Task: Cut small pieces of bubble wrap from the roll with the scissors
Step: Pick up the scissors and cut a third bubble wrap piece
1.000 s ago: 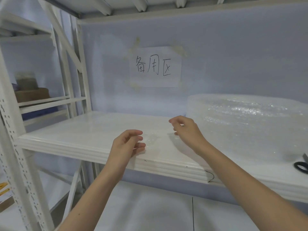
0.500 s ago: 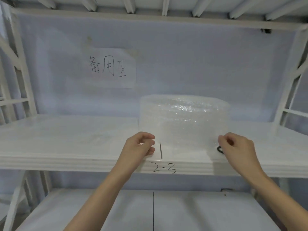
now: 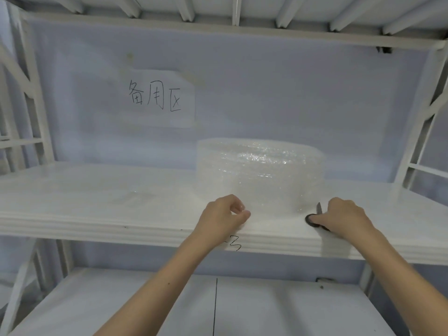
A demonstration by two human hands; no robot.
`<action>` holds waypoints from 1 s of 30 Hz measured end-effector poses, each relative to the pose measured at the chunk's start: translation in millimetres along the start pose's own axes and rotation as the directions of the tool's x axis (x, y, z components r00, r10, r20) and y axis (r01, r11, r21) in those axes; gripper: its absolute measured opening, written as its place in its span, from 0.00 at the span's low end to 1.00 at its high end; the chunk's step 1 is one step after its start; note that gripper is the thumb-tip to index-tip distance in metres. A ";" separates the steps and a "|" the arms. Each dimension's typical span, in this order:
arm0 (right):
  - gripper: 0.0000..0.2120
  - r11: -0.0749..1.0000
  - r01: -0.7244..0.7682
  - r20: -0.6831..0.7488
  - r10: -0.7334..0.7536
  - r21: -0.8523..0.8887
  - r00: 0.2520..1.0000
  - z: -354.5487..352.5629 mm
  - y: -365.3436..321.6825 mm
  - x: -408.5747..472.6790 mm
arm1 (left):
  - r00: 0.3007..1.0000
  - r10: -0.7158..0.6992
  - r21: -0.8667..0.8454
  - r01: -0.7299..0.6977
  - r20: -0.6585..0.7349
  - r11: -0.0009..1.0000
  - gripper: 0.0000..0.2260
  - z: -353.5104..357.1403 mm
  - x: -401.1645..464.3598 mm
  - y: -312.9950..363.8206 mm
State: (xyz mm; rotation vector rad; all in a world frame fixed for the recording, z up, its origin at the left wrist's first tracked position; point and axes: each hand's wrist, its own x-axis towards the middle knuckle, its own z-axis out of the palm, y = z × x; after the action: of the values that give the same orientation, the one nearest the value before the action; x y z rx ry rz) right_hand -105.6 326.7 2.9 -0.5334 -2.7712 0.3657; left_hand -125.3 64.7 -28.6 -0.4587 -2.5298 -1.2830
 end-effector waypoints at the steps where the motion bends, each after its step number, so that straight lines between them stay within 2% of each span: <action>1: 0.19 1.000 -0.004 0.029 0.005 -0.030 1.000 -3.4 0.1 2.3 | 1.000 0.005 -0.005 -0.005 0.018 1.000 0.06 0.1 -0.8 0.9; 6: 0.17 0.988 -0.005 0.096 0.020 -0.157 0.995 -14.3 1.5 4.3 | 0.997 0.025 -0.032 -0.023 0.068 0.999 0.06 2.8 -2.7 7.6; 9: 0.14 0.991 -0.017 0.101 0.031 -0.136 0.994 -18.0 3.3 0.8 | 0.997 0.051 -0.035 -0.049 0.063 0.998 0.06 4.4 -2.6 10.4; 11: 0.14 0.997 -0.067 0.134 0.071 -0.032 0.989 -23.7 12.3 0.5 | 0.996 0.066 -0.038 -0.064 0.066 0.997 0.06 5.7 -3.9 12.0; 14: 0.15 0.936 -0.200 0.224 0.137 0.289 0.965 -35.8 36.4 -1.9 | 0.993 0.083 -0.042 -0.080 0.082 0.996 0.06 9.4 -7.6 16.1; 17: 0.11 0.725 -0.271 0.267 0.124 0.633 0.956 -43.4 62.7 -10.5 | 0.991 0.093 -0.080 -0.086 0.096 0.993 0.06 14.9 -13.6 21.6; 20: 0.11 0.302 -0.321 0.334 0.010 0.898 0.943 -46.9 82.3 -22.4 | 0.990 0.106 -0.092 -0.097 0.096 0.991 0.05 22.2 -19.6 25.4; 22: 0.11 -0.006 -0.377 0.375 -0.085 0.926 0.923 -45.8 87.9 -33.3 | 0.988 0.126 -0.107 -0.117 0.084 0.987 0.05 27.3 -22.8 27.0; 24: 0.15 -0.206 -0.405 0.377 -0.164 0.891 0.912 -39.8 86.2 -44.8 | 0.987 0.143 -0.146 -0.131 0.072 0.981 0.05 31.1 -24.5 29.7; 27: 0.27 -0.296 -0.404 0.336 -0.256 0.865 0.906 -23.6 71.4 -62.0 | 0.987 0.146 -0.255 -0.125 0.064 0.959 0.05 33.7 -24.9 36.4; 30: 0.25 -0.265 -0.441 0.339 -0.352 0.858 0.872 -5.5 49.2 -78.4 | 0.991 0.118 -0.349 -0.089 0.062 0.933 0.05 32.2 -22.7 42.7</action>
State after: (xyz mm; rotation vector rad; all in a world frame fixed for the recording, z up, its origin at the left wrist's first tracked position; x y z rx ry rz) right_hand -18.4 341.0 -25.3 0.0249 -1.4622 2.8183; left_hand -90.8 111.2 -24.4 -0.7214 -2.3074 -1.7060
